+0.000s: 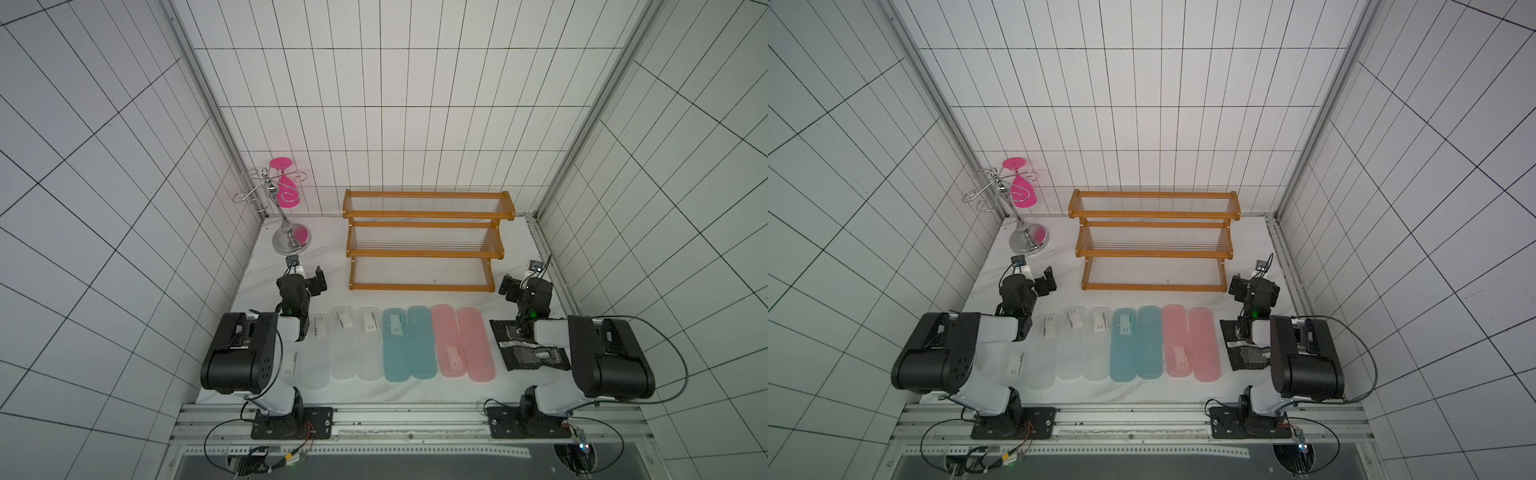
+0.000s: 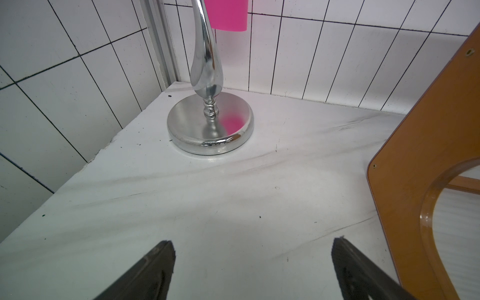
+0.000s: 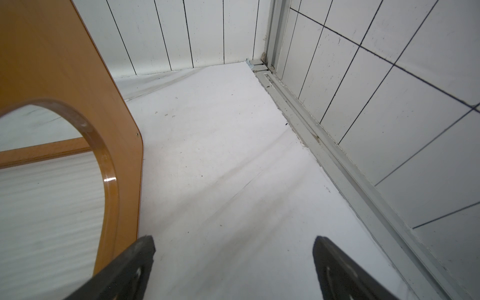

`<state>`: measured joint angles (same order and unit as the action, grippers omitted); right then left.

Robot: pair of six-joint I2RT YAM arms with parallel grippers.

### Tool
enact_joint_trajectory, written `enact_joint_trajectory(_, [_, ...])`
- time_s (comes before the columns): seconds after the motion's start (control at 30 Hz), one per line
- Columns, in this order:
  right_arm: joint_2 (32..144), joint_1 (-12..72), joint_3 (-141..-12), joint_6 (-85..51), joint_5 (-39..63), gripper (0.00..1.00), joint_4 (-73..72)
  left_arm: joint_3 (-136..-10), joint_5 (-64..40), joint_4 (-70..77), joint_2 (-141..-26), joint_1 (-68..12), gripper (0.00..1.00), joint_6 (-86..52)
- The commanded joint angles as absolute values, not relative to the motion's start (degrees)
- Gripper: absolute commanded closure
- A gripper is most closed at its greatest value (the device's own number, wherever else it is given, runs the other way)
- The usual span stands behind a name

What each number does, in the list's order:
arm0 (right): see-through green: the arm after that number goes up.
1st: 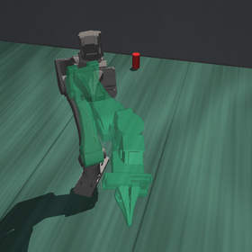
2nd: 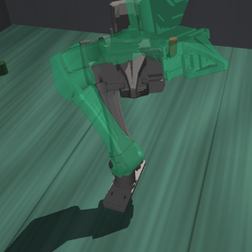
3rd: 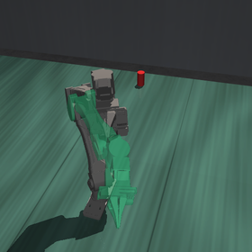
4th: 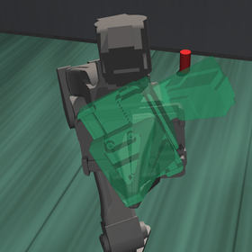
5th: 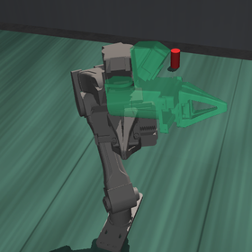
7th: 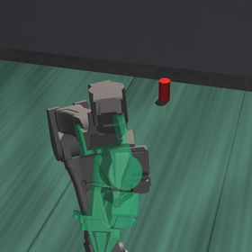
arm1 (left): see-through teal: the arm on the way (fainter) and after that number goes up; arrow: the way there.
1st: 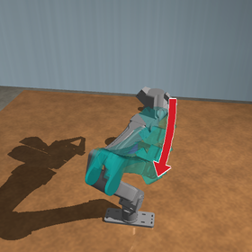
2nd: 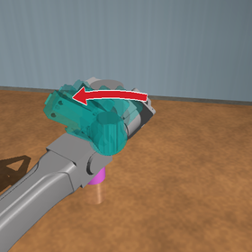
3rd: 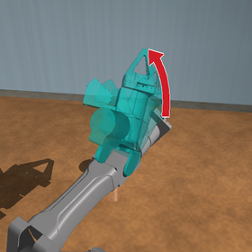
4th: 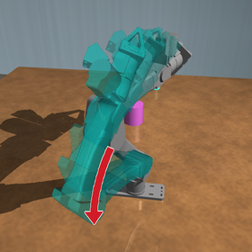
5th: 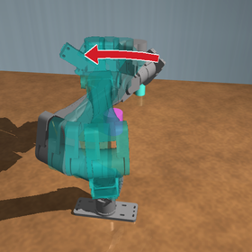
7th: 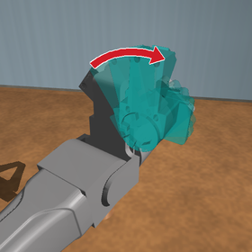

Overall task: Place the pencil cases on the shelf according to color
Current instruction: Pick up the pencil case from the center of the board.

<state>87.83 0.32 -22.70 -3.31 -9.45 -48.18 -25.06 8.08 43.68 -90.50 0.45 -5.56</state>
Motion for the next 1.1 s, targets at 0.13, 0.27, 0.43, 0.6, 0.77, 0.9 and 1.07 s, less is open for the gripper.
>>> enact_joint_trajectory(0.13, [88.0,-0.2,-23.6,-3.7,-10.2,0.01,-48.6,-26.0,8.0,43.7,-89.3,0.6,0.02,-5.6])
enact_joint_trajectory(0.27, [87.0,0.6,-23.8,-3.9,-13.4,0.01,-48.2,-26.6,13.5,44.0,-87.5,-0.2,0.02,-5.3])
enact_joint_trajectory(0.43, [74.8,4.2,-32.4,-9.5,-26.2,0.01,-19.9,-39.8,26.2,7.3,-78.2,-2.9,0.02,-15.5])
enact_joint_trajectory(0.6, [63.3,6.5,-39.3,-20.5,-23.0,0.01,9.7,-45.2,25.2,-10.1,-71.3,-7.2,0.02,-24.5])
enact_joint_trajectory(0.77, [57.1,12.3,-44.5,-25.7,-19.1,0.04,32.7,-49.2,16.6,-21.8,-64.8,-11.3,0.02,-29.3])
enact_joint_trajectory(0.9, [53.9,18.5,-47.5,-32.6,-15.9,0.03,48.7,-52.9,11.9,-31.5,-61.2,-14.2,0.02,-30.4])
enact_joint_trajectory(1.07, [49.3,25.3,-45.2,-38.6,-9.2,0.07,55.8,-53.3,3.9,-38.0,-56.0,-15.7,0.02,-32.5])
